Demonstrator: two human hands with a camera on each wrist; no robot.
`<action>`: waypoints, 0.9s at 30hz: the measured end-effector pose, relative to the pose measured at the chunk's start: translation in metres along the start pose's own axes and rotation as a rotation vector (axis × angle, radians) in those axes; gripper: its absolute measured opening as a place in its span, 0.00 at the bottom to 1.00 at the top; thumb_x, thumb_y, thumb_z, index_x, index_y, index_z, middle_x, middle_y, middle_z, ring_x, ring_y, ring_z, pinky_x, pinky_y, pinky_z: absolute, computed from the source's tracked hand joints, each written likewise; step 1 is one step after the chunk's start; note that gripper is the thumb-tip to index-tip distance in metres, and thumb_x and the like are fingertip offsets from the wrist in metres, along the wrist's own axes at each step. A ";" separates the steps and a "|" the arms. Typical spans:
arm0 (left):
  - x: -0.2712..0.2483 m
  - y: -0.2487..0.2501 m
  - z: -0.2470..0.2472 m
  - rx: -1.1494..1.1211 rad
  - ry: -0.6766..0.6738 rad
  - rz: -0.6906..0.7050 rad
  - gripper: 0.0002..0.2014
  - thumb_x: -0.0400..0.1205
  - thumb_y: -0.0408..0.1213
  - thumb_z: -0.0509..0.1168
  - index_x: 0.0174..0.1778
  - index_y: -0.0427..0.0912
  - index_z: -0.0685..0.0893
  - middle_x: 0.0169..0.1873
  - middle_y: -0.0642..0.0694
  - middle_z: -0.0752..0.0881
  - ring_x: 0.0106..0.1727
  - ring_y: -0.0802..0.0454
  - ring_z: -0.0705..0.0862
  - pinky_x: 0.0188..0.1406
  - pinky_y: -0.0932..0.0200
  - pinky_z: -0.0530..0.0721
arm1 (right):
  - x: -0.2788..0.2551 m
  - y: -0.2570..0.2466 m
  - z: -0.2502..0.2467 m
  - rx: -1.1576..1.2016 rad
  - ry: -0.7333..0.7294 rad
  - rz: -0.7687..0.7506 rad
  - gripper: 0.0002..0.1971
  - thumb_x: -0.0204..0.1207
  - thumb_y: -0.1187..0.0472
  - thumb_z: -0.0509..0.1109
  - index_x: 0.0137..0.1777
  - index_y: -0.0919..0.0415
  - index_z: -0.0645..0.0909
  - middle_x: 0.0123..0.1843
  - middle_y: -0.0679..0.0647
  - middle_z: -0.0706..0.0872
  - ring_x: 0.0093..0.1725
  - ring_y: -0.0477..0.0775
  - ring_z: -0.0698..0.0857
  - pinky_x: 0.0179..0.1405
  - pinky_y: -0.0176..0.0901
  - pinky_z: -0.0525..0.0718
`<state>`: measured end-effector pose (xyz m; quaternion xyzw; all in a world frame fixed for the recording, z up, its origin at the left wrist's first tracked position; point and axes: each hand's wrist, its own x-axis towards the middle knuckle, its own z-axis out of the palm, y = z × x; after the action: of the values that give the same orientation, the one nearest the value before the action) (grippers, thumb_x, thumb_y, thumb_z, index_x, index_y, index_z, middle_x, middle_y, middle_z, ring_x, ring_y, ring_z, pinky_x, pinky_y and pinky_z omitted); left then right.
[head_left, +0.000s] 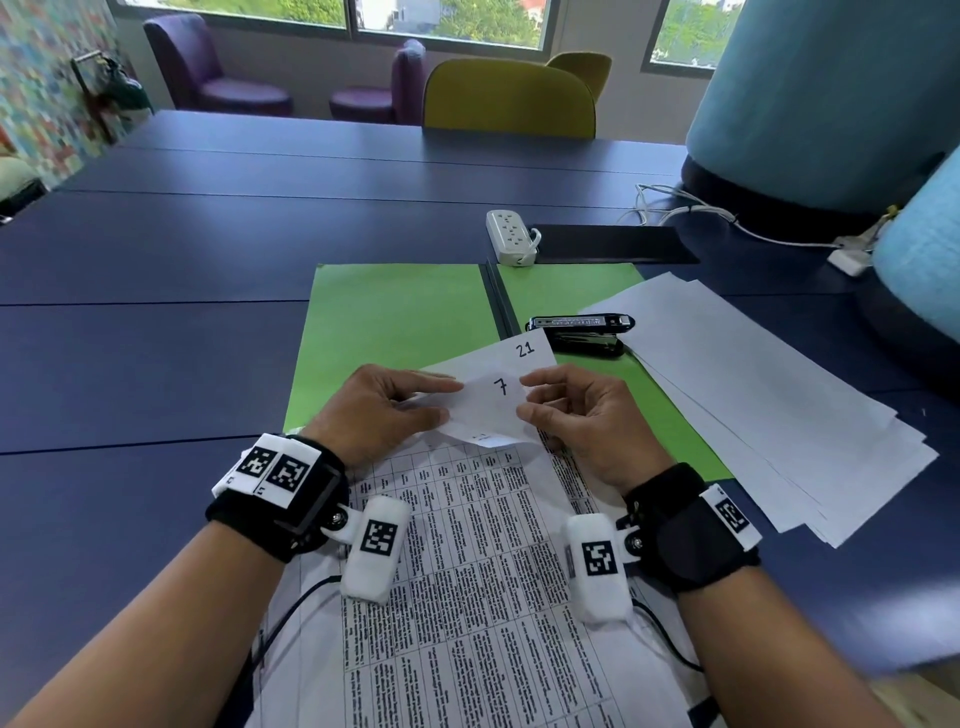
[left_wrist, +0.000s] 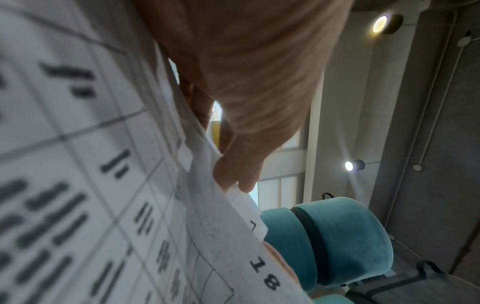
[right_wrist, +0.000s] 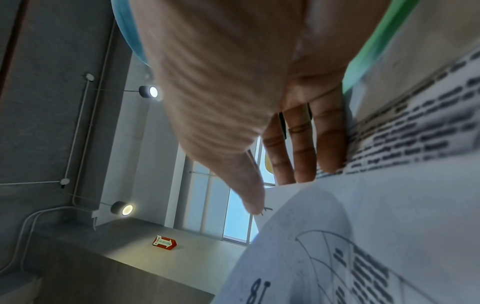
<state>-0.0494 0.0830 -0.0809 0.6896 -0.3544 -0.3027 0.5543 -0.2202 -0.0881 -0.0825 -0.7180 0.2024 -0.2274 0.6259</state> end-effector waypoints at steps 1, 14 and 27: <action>0.000 0.001 0.000 -0.008 0.002 -0.007 0.19 0.77 0.24 0.75 0.49 0.57 0.94 0.50 0.63 0.92 0.52 0.61 0.91 0.53 0.71 0.85 | 0.000 0.000 0.000 -0.004 0.002 0.000 0.11 0.71 0.69 0.80 0.48 0.53 0.89 0.40 0.52 0.86 0.37 0.50 0.82 0.32 0.40 0.83; 0.005 -0.008 -0.001 0.093 0.059 -0.025 0.06 0.74 0.29 0.80 0.37 0.45 0.93 0.54 0.58 0.92 0.52 0.59 0.92 0.54 0.64 0.87 | 0.000 -0.002 -0.001 -0.039 0.002 -0.026 0.11 0.69 0.68 0.82 0.48 0.54 0.90 0.40 0.51 0.86 0.37 0.49 0.81 0.36 0.42 0.85; 0.008 0.013 -0.002 0.259 0.005 -0.131 0.06 0.76 0.37 0.79 0.37 0.39 0.93 0.28 0.52 0.92 0.26 0.62 0.85 0.24 0.70 0.78 | -0.003 -0.034 0.008 -0.562 -0.052 -0.105 0.13 0.75 0.58 0.78 0.32 0.43 0.83 0.35 0.42 0.80 0.33 0.40 0.77 0.36 0.35 0.76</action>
<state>-0.0446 0.0756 -0.0679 0.7777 -0.3435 -0.2883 0.4405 -0.2181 -0.0754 -0.0499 -0.8785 0.2039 -0.1759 0.3946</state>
